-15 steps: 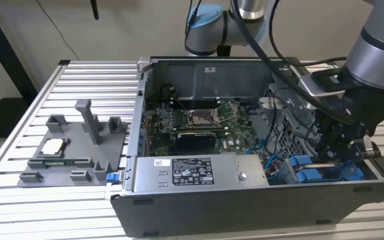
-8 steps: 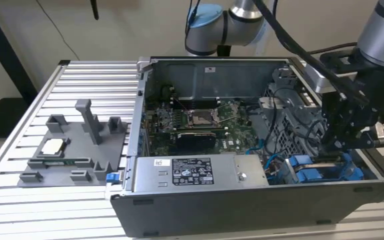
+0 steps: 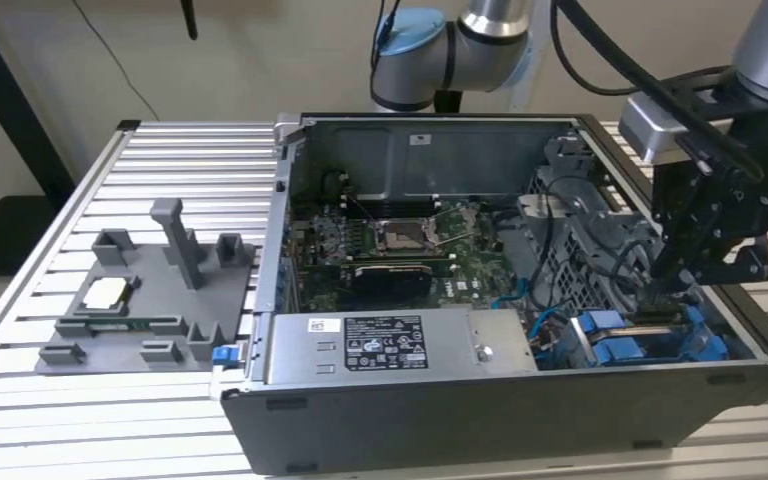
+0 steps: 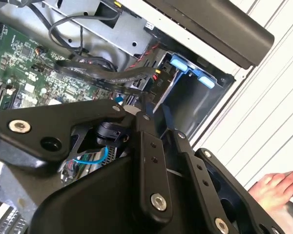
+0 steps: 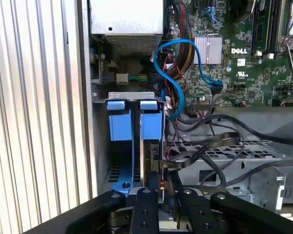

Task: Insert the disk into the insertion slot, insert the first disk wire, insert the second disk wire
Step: 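Insert the second disk wire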

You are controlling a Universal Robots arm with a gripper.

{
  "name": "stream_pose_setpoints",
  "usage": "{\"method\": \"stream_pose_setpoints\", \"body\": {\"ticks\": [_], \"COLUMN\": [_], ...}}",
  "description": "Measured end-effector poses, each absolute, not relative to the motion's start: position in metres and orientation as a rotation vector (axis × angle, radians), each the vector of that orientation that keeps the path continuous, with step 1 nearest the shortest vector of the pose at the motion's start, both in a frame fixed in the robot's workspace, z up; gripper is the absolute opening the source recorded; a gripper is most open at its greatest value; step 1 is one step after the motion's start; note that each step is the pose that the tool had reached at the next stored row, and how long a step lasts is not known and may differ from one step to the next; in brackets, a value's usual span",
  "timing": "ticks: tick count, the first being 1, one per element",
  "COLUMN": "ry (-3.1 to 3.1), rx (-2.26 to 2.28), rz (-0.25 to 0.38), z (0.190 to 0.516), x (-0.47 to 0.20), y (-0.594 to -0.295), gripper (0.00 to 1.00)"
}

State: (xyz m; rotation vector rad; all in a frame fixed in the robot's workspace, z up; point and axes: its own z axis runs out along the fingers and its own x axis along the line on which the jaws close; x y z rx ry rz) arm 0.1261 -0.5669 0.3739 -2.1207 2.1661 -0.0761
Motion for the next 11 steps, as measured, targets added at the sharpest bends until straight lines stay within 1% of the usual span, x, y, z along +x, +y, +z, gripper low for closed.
{"method": "stream_pose_setpoints", "body": {"ticks": [3, 11], "ry": [2.168, 2.168], "rx": [-2.122, -2.123], "rz": [-0.075, -0.076], "z": [0.3789, 0.3791], "x": [0.1262, 0.1263], "y": [-0.5670, -0.5669], "gripper": [0.24, 0.24]}}
